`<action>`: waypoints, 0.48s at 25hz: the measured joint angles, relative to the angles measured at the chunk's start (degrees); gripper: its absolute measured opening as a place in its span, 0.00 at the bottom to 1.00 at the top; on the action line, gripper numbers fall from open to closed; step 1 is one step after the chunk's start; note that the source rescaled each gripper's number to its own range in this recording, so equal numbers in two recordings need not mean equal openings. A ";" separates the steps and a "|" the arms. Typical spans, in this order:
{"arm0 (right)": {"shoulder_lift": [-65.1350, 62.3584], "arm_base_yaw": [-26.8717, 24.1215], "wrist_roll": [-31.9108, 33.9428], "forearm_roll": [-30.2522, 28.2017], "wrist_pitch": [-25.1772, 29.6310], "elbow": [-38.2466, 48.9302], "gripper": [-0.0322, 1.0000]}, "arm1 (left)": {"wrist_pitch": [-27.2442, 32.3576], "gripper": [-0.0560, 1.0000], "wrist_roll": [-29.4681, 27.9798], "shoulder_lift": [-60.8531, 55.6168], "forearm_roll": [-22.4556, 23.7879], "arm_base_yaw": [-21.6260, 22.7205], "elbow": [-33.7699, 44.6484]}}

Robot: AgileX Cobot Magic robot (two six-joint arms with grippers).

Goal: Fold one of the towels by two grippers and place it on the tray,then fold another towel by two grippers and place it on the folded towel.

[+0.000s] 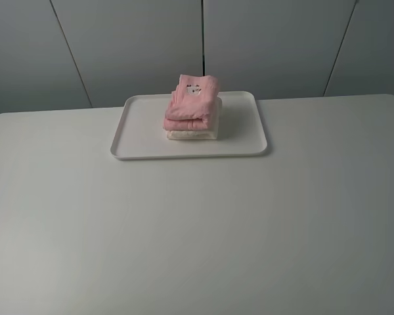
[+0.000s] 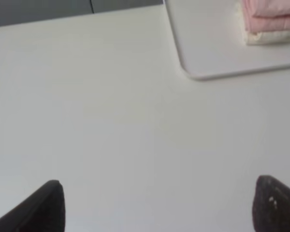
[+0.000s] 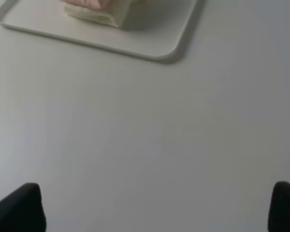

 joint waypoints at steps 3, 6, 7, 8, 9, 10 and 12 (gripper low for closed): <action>-4.08 0.00 -2.39 1.59 0.01 0.10 1.00 | 1.24 0.99 0.00 -5.46 0.00 0.00 0.00; -5.44 0.00 -5.51 2.07 -0.11 0.36 1.00 | 3.32 0.99 -1.36 -6.81 0.00 0.00 0.25; -5.44 0.00 -6.04 2.18 -0.34 0.50 1.00 | 4.34 0.99 -2.09 -6.81 0.00 0.00 0.85; -5.44 0.00 -6.46 2.34 -0.96 0.68 1.00 | 4.86 0.99 -2.68 -6.84 0.00 0.00 1.80; -5.54 0.00 -6.72 2.47 -1.60 1.05 1.00 | 4.94 0.99 -3.18 -7.04 0.00 0.00 2.90; -5.68 0.00 -6.85 2.47 -2.12 1.47 1.00 | 5.09 0.99 -3.63 -7.06 0.00 0.00 3.84; -5.69 0.00 -6.96 2.47 -2.53 1.58 1.00 | 3.89 0.99 -4.28 -7.15 0.10 0.00 4.50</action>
